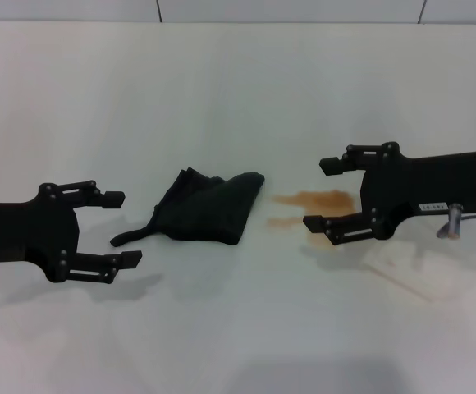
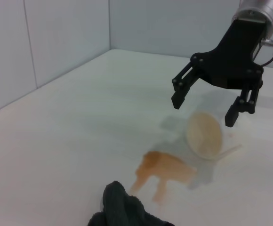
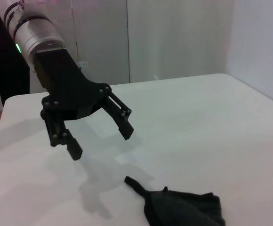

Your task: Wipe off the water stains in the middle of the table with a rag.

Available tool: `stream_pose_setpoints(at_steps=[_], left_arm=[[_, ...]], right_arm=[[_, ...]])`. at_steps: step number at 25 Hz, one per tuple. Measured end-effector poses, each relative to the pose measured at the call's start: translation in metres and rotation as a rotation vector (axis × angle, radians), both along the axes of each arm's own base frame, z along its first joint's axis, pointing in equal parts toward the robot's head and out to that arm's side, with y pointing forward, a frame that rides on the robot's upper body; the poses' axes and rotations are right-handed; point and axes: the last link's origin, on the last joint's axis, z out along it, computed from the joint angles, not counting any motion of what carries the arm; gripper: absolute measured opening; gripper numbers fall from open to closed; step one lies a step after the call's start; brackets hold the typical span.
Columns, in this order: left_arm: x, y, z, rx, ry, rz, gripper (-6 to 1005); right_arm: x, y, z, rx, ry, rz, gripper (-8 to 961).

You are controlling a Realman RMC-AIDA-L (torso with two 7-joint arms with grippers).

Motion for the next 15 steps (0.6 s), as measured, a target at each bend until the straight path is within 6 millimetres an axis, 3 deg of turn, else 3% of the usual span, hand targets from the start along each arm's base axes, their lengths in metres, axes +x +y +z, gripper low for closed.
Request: stream_pose_setpoints(at_steps=[15], left_arm=[[-0.002, -0.006, -0.004, -0.01, -0.01, 0.016, 883]], right_arm=[[0.018, -0.02, 0.028, -0.016, -0.035, -0.087, 815]])
